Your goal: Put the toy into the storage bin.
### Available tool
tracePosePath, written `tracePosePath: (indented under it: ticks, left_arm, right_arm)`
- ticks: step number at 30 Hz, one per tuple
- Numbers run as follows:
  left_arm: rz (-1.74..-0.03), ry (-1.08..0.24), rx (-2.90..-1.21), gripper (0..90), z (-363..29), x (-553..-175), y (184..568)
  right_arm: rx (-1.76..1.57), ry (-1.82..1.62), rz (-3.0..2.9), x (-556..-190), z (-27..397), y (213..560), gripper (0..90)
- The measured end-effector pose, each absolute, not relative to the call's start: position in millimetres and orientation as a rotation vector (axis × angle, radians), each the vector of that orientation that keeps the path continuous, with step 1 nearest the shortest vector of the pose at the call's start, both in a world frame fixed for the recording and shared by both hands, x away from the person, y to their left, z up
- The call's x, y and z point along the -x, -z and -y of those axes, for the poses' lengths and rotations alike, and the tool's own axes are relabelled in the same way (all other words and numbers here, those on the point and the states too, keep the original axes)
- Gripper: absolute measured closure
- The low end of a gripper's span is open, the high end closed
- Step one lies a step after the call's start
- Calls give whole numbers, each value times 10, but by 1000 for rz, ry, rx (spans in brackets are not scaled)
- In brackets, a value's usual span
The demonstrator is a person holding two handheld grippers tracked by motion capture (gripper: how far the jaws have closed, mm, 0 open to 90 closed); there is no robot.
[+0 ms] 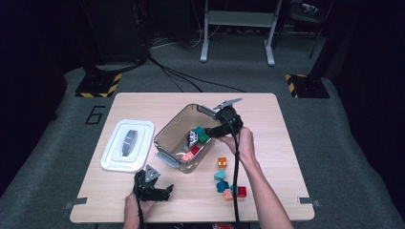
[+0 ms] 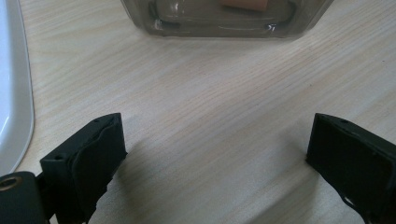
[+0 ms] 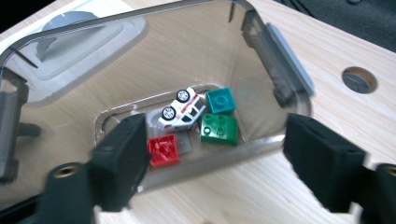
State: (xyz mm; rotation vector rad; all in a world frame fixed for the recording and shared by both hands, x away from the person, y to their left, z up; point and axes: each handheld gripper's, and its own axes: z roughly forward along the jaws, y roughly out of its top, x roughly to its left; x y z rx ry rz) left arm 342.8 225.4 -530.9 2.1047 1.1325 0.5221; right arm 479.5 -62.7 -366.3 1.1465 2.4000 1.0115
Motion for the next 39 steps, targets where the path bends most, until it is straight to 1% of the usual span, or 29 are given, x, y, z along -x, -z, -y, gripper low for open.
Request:
tracePosePath:
  ticks: [2, 8, 11, 13, 17, 21, 24, 25, 26, 27, 29, 30, 32, 33, 36, 38, 39]
  left_arm:
    - [-1131, -521, -2105, 42, -2255, -3429, 5309]
    - [-1134, -519, -2102, 42, -2252, -3428, 5310]
    - [-1137, -508, -2098, 42, -2249, -3425, 5310]
    - [-1131, -514, -2107, 41, -2255, -3428, 5307]
    - [-1137, -517, -2100, 42, -2251, -3427, 5311]
    - [-1131, -516, -2109, 42, -2257, -3430, 5306]
    - [-1132, -518, -2106, 42, -2256, -3430, 5308]
    - [-1132, -515, -2107, 42, -2257, -3430, 5307]
    - [-1132, -515, -2108, 42, -2257, -3430, 5307]
    - [-1132, -515, -2108, 42, -2258, -3431, 5307]
    - [-1132, -514, -2107, 42, -2258, -3432, 5307]
    - [-1133, -514, -2106, 42, -2258, -3432, 5308]
    - [-1133, -514, -2106, 42, -2258, -3432, 5308]
    - [-1133, -513, -2106, 42, -2258, -3432, 5308]
    - [-1135, -510, -2104, 42, -2258, -3433, 5309]
    - [-1135, -510, -2103, 42, -2257, -3432, 5309]
    - [-1135, -510, -2103, 42, -2257, -3432, 5310]
  right_arm:
    - [-1150, -1023, -2395, -4728, 722, 3675, 154]
    - [-1173, -999, -2394, -4547, 947, 3820, 93]
    - [-1184, -986, -2400, -4508, 1014, 3894, 78]
    - [-1213, -959, -2418, -4468, 1092, 4045, 50]
    - [-1273, -939, -2444, -4477, 1143, 4298, 30]
    - [-1335, -909, -2467, -4498, 1136, 4566, 36]
    - [-1349, -871, -2485, -4517, 1092, 4712, 68]
    - [-1359, -868, -2491, -4522, 1072, 4747, 96]
    - [-1362, -859, -2496, -4527, 1058, 4775, 149]
    - [-1367, -856, -2492, -4529, 1033, 4799, 158]
    - [-1359, -850, -2506, -4532, 993, 4829, 238]
    - [-1359, -840, -2517, -4532, 970, 4840, 252]
    - [-1345, -834, -2531, -4528, 939, 4859, 314]
    - [-1346, -821, -2536, -4531, 926, 4870, 330]
    - [-1365, -791, -2539, -4536, 913, 4900, 461]
    - [-1369, -795, -2539, -4536, 922, 4909, 497]
    - [-1360, -785, -2543, -4539, 935, 4909, 546]
